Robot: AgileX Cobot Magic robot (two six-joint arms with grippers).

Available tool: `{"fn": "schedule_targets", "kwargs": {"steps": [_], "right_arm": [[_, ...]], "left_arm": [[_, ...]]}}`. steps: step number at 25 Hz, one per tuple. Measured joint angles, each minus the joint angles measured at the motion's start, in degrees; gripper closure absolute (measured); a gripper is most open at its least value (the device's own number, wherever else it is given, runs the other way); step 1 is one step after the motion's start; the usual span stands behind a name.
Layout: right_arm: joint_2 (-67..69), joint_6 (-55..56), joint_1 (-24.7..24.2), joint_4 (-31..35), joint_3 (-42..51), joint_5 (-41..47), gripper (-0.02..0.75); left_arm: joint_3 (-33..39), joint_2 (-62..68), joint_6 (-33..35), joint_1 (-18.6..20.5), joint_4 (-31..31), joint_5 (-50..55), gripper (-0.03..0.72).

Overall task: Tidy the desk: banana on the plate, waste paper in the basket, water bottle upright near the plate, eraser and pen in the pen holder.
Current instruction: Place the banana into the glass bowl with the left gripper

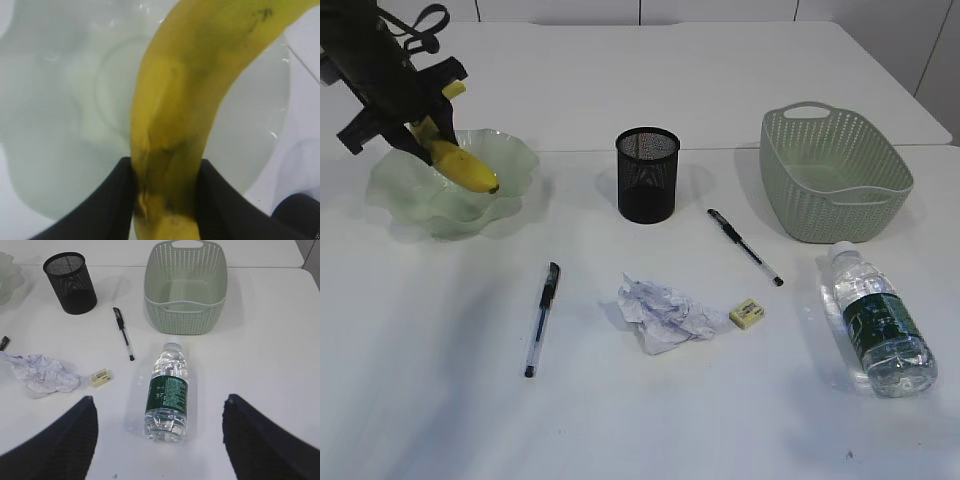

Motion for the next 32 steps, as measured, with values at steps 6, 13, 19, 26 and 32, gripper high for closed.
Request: {"fn": "schedule_targets", "kwargs": {"steps": [6, 13, 19, 26, 32], "right_arm": [[0.0, 0.0, 0.0, 0.0, 0.0, 0.0, 0.158], [0.0, 0.0, 0.0, -0.1, 0.0, 0.0, 0.158], [0.0, 0.0, 0.0, -1.7, 0.0, 0.0, 0.158], [0.0, 0.0, 0.0, -2.01, 0.0, 0.0, 0.158], [0.0, 0.0, 0.0, -2.01, 0.0, 0.0, 0.158]], "left_arm": [[-1.59, 4.94, 0.02, 0.54, -4.85, -0.34, 0.445], [-1.73, 5.55, 0.02, 1.65, -5.82, -1.4, 0.44], [-1.86, 5.55, 0.02, 3.01, -8.05, -1.65, 0.388], [-1.86, 5.55, 0.02, 3.14, -8.75, -1.65, 0.381], [-2.43, 5.55, 0.02, 3.14, -9.62, -1.53, 0.366]]}}
